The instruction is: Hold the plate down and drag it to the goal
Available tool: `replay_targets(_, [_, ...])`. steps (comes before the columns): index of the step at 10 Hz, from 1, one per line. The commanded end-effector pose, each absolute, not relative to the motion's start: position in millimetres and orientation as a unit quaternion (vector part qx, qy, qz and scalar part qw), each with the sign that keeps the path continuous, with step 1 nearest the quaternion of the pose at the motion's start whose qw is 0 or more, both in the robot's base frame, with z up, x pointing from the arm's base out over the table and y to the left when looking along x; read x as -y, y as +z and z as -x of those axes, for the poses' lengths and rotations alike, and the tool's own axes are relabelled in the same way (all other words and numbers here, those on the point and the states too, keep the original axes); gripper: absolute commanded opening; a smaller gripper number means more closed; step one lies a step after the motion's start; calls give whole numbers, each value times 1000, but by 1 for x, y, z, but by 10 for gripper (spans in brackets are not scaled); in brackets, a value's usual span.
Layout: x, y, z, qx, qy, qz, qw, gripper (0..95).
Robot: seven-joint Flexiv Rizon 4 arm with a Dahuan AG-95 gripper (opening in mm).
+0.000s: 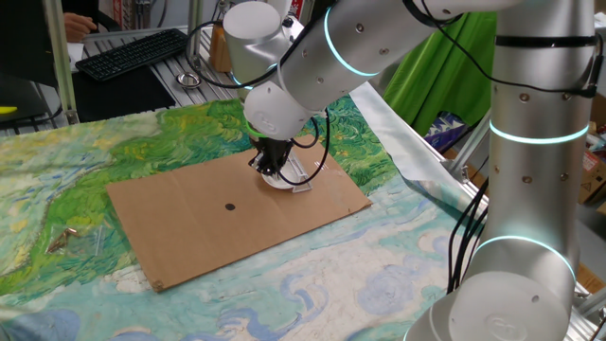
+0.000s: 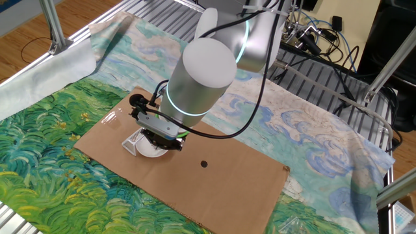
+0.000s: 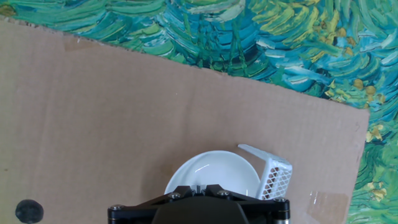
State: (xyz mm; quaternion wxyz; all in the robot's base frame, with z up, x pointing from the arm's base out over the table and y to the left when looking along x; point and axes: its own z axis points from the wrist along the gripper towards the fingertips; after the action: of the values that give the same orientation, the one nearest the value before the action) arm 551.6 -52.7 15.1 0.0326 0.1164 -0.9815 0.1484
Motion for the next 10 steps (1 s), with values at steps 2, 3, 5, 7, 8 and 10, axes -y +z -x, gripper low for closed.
replay_targets(2, [53, 15, -552, 981, 152, -116, 31, 0])
replay_targets(3, [53, 15, -552, 981, 154, -117, 30, 0])
replay_targets(5, [54, 15, -553, 980, 157, -118, 29, 0])
replay_targets(7, [55, 15, -554, 980, 158, -118, 28, 0])
replay_targets(8, [55, 16, -555, 980, 159, -118, 28, 0])
replay_targets(10, [56, 16, -556, 980, 159, -118, 27, 0])
